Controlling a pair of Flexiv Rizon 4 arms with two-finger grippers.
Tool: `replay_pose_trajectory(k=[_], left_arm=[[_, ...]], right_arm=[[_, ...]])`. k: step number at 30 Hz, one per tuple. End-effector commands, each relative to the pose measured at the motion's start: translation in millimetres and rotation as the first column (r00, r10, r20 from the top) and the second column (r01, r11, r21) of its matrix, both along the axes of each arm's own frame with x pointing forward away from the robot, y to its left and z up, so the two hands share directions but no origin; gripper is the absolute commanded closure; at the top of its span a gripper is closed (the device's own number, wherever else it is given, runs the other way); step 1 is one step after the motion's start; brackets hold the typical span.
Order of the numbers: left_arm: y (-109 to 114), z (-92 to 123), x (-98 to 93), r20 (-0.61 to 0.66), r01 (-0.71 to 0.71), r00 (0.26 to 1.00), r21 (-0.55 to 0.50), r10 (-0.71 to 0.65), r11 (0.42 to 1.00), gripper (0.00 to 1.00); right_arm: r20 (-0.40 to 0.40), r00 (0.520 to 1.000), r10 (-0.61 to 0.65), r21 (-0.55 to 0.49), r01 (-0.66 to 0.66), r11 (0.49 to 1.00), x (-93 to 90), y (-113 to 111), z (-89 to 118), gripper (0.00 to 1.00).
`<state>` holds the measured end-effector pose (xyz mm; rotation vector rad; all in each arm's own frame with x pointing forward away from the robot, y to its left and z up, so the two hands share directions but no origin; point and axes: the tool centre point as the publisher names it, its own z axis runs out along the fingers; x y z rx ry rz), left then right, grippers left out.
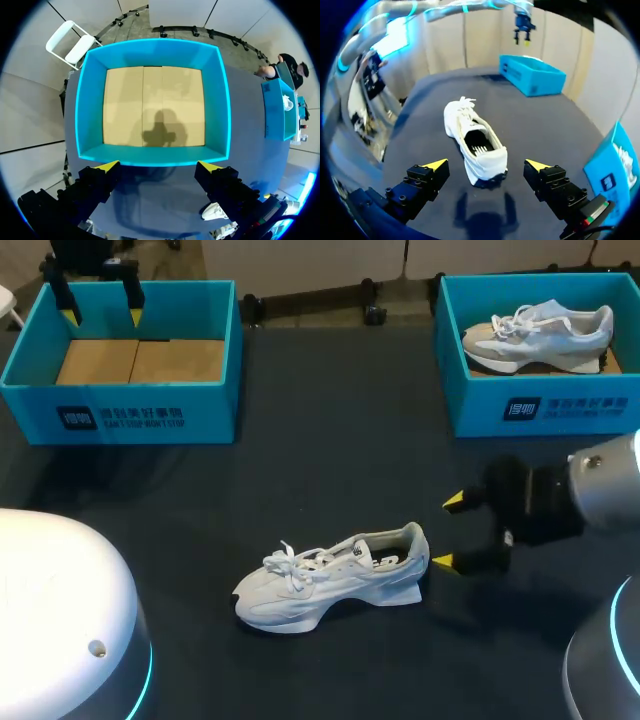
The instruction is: Take the shoe out of the shoebox, open the shoe tongue, remove and reinsert the insole, then place the shoe into the shoebox
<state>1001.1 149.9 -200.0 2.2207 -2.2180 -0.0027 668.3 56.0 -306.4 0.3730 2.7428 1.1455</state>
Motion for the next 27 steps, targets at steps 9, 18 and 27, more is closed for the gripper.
replay_pose_trajectory(k=[9,18,27], left_arm=[[0,0,-0.4,0.001,0.001,1.0,0.0,-0.001,1.0,0.0],[0,0,-0.4,0.001,0.001,1.0,0.0,-0.001,1.0,0.0],[0,0,-0.4,0.001,0.001,1.0,0.0,-0.001,1.0,0.0]], right_arm=[[0.061,0.988,0.142,0.193,-0.151,0.969,17.8,-52,-18,0.0],[0.165,0.975,0.148,0.274,-0.189,0.943,27.3,-80,-37,0.0],[0.114,0.987,0.117,0.326,-0.148,0.934,36.4,-93,-64,0.0]])
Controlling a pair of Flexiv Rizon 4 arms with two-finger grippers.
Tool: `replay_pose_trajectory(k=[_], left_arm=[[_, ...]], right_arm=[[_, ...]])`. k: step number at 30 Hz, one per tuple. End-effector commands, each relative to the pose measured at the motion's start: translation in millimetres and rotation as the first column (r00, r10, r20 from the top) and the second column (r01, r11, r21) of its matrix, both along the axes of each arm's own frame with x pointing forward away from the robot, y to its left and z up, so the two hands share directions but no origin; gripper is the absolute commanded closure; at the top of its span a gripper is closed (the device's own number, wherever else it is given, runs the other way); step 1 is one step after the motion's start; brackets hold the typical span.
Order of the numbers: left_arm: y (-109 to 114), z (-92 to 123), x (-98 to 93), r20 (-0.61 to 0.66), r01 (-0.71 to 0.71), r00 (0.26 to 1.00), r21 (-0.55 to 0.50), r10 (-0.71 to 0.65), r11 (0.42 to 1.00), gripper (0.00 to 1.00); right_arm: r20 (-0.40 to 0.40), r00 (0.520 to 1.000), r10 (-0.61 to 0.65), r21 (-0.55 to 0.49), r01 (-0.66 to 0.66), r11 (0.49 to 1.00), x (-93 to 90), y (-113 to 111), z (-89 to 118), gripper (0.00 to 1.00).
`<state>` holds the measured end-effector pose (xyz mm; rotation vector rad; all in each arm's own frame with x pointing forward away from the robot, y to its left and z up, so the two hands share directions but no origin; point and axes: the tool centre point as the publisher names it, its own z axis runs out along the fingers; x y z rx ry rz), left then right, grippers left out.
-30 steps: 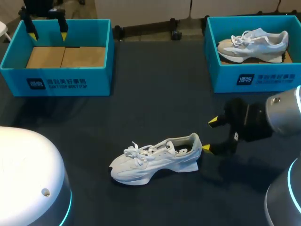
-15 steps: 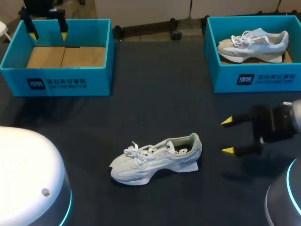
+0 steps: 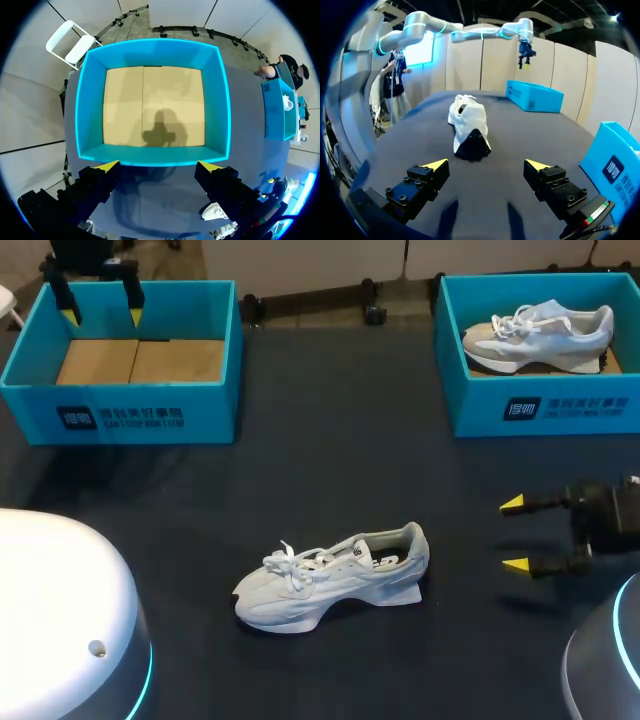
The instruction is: Take the shoe out of the shoebox, open the shoe tongue, remove and reinsert the insole, then place the shoe into the shoebox
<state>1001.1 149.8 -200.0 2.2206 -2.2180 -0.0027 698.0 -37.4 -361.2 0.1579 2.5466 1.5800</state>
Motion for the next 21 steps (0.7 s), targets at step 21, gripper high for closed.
replay_pose_trajectory(k=[21], left_arm=[[0,0,-0.4,0.001,0.0,1.0,0.0,0.0,1.0,0.0]], right_arm=[[-0.016,0.996,0.091,0.038,-0.09,0.995,8.2,31,-21,0.0]])
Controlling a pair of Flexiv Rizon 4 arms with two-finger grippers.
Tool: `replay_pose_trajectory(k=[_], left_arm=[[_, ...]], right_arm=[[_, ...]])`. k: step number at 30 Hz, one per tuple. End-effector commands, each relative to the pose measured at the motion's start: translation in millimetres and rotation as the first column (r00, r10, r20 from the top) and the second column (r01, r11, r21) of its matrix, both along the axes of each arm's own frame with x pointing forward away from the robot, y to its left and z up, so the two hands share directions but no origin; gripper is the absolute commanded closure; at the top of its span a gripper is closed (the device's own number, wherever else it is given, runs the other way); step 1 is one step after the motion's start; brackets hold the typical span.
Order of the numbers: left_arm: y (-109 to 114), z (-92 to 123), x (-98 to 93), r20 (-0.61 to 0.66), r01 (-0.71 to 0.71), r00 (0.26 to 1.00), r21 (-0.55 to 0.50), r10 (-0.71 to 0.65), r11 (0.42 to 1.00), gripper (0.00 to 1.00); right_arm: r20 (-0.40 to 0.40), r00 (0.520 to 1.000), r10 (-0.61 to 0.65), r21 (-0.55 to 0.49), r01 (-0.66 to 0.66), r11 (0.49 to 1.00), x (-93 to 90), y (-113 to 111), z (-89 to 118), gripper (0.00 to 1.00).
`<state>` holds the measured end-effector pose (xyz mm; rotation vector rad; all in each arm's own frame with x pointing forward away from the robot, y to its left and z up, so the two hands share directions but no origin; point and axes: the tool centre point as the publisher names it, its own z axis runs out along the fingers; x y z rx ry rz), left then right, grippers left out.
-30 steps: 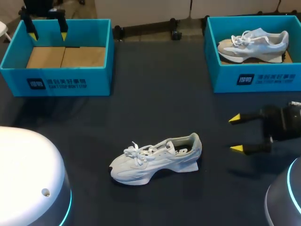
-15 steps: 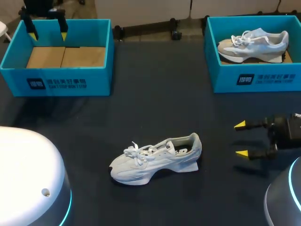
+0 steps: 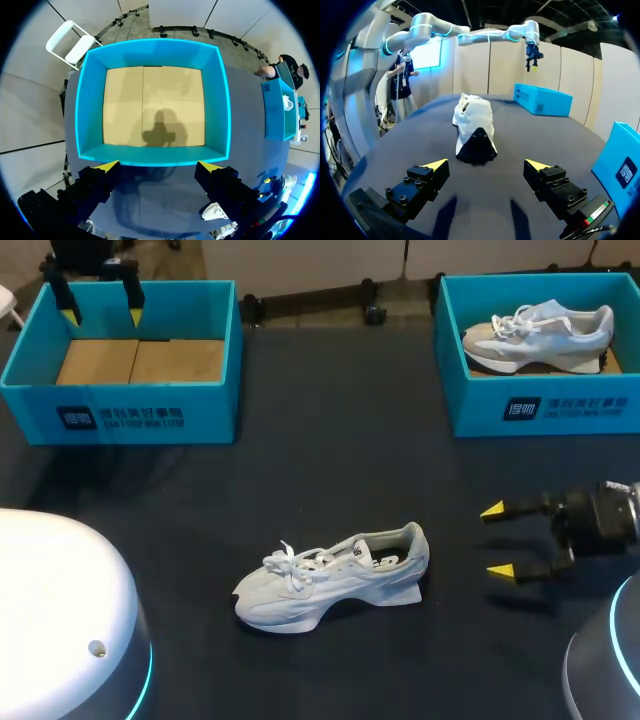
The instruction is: Take the shoe out of the shoebox, open the shoe tongue, remove and reinsert the insole, then place the shoe into the shoebox
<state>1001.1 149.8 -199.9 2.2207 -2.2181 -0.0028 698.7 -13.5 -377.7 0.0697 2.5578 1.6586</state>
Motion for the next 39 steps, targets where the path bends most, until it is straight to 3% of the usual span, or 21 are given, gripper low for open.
replay_pose_trajectory(k=[1,15,29,39], left_arm=[[0,0,-0.4,0.001,0.0,1.0,0.0,0.0,1.0,0.0],[0,0,-0.4,0.001,0.0,1.0,0.0,0.0,1.0,0.0],[0,0,-0.4,0.001,0.0,1.0,0.0,0.0,1.0,0.0],[0,0,-0.4,0.001,0.0,1.0,0.0,0.0,1.0,0.0]], right_arm=[[-0.013,1.0,0.015,-0.002,-0.015,1.0,8.1,8,-5,0.0],[-0.019,0.995,0.1,0.02,-0.099,0.995,12.5,45,-11,0.0],[-0.017,0.992,0.128,0.054,-0.127,0.99,-9.0,80,-16,0.0],[-0.026,0.989,0.147,0.058,-0.146,0.988,-11.6,99,-23,0.0]])
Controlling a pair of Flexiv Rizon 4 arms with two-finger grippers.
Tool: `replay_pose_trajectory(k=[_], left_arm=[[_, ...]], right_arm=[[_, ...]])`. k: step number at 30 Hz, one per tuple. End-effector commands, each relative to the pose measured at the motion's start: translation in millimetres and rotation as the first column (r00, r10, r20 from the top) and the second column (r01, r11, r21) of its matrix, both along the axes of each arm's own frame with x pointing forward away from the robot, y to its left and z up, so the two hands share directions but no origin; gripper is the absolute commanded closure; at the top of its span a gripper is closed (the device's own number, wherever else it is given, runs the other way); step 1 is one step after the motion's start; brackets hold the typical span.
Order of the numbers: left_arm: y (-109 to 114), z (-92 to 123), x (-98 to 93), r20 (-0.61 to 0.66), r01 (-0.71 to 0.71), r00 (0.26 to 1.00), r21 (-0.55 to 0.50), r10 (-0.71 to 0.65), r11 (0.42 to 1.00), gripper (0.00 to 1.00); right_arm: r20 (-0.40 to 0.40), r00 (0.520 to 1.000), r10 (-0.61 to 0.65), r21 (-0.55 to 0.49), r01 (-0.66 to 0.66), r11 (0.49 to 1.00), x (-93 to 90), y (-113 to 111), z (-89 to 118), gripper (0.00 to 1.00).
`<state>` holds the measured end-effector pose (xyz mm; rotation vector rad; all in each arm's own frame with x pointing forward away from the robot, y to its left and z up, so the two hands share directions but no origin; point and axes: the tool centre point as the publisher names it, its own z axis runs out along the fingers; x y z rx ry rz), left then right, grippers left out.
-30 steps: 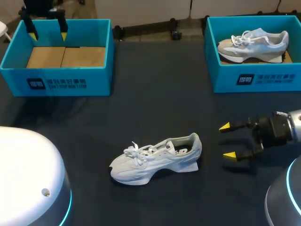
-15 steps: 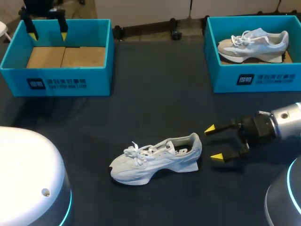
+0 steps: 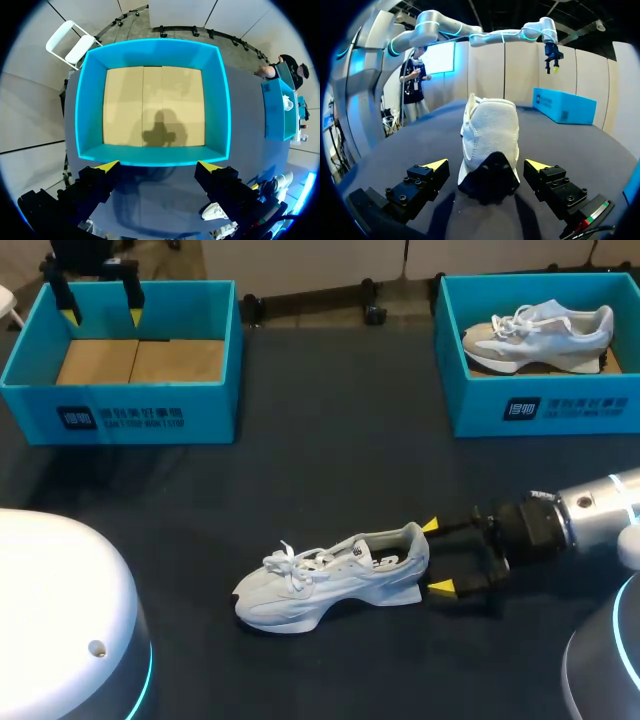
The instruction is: Take the shoe out of the shoebox, open the shoe tongue, remove and reinsert the insole, then place the shoe into the shoebox
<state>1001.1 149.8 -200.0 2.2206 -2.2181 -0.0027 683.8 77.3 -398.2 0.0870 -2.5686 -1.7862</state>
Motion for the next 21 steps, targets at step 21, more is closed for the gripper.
replay_pose_trajectory(k=[21], left_arm=[[0,0,-0.4,0.001,0.0,1.0,0.0,0.0,1.0,0.0]], right_arm=[[-0.002,1.0,0.021,-0.012,-0.021,1.0,8.6,26,-4,0.0]])
